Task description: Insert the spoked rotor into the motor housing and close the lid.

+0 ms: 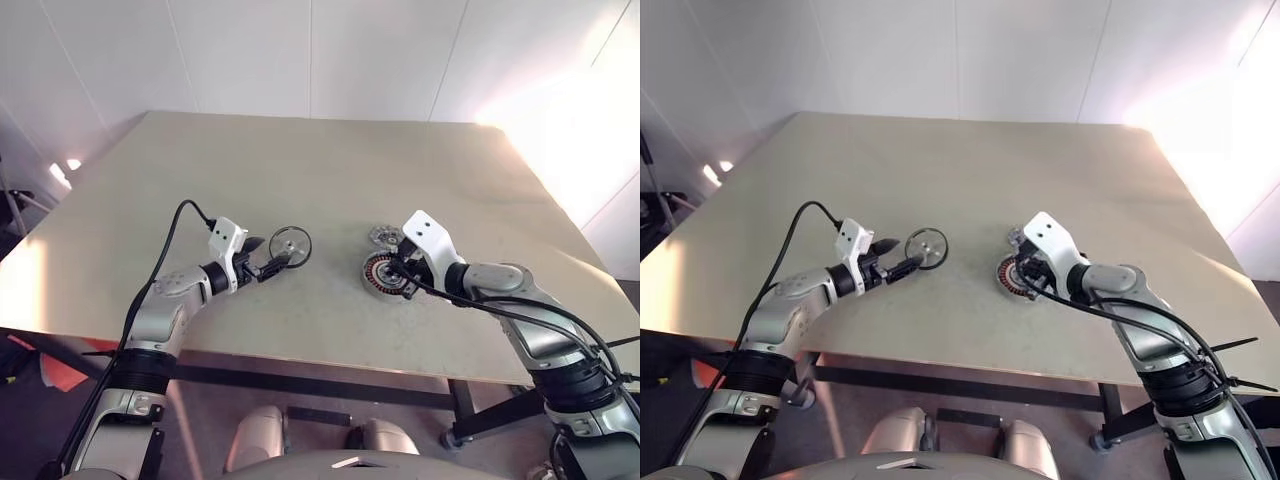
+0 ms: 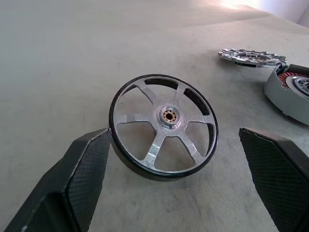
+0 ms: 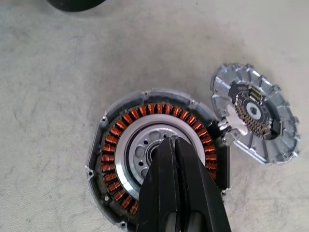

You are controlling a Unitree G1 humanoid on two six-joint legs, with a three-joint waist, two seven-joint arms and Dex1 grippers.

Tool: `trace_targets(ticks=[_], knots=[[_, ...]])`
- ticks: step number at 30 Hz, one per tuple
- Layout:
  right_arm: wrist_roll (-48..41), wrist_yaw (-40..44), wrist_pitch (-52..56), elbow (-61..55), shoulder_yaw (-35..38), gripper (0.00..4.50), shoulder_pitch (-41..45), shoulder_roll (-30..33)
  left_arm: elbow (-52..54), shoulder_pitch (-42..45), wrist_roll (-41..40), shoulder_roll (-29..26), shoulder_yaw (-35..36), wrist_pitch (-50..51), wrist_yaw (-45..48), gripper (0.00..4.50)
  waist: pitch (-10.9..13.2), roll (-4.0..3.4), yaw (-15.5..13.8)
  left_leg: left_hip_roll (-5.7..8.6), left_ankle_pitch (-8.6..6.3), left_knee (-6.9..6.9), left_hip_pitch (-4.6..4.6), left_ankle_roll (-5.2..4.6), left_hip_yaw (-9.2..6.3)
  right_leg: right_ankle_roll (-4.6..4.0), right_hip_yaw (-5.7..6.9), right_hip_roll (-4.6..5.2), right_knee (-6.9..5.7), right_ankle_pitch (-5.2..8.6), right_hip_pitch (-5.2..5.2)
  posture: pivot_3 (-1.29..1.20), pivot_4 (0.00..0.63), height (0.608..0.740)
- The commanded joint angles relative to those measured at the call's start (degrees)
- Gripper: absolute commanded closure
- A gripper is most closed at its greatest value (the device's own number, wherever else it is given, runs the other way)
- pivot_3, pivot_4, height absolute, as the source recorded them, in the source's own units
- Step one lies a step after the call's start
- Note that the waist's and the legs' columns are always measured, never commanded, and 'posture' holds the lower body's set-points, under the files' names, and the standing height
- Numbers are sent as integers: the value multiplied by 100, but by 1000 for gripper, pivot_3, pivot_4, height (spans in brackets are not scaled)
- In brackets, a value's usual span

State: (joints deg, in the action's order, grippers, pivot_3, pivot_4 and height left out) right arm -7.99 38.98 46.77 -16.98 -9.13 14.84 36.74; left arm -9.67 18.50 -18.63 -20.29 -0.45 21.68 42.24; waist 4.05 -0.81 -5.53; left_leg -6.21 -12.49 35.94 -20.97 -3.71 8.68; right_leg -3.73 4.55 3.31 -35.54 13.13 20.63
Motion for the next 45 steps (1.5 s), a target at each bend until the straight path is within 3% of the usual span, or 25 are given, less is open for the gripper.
trace_targets(ticks=[1, 13, 25, 42, 45], knots=[[19, -42, -125, 24, 6, 4470, -117, 4, 100, 104, 13, -39, 25, -97, 45, 0, 0, 0, 0, 0, 0, 0, 0, 0, 0, 0, 0, 0, 0, 0, 1, 0, 0, 740], [-48, -56, -126, -173, 198, 4470, 197, 75, 74, 103, -3, -20, 49, -61, 5, 0, 0, 0, 2, 0, 1, 0, 2, 1, 0, 2, 0, 0, -1, 1, -2, 0, 0, 740], [-212, -136, 115, -413, 306, 4470, 584, -19, -209, 189, -331, 176, 510, 840, -562, 0, 0, -1, 1, 0, 0, 0, 1, 1, 0, -4, 0, 0, 0, -2, -1, 0, 0, 740], [-294, -245, 219, -468, 309, 4470, 600, -34, -1592, 1075, -627, 999, 729, 1635, -595, 0, -4, -7, -72, 1, 1, 2, 28, 1, 0, 13, 2, 2, 11, 6, -38, 0, 0, 740], [-300, -275, 237, -481, 316, 4500, 593, -42, -1657, 1118, -670, 1069, 777, 1678, -579, 571, -4, -8, -76, 1, 0, 1, 35, -1, 0, 14, 2, 3, 15, 6, -47, 0, 0, 740]])
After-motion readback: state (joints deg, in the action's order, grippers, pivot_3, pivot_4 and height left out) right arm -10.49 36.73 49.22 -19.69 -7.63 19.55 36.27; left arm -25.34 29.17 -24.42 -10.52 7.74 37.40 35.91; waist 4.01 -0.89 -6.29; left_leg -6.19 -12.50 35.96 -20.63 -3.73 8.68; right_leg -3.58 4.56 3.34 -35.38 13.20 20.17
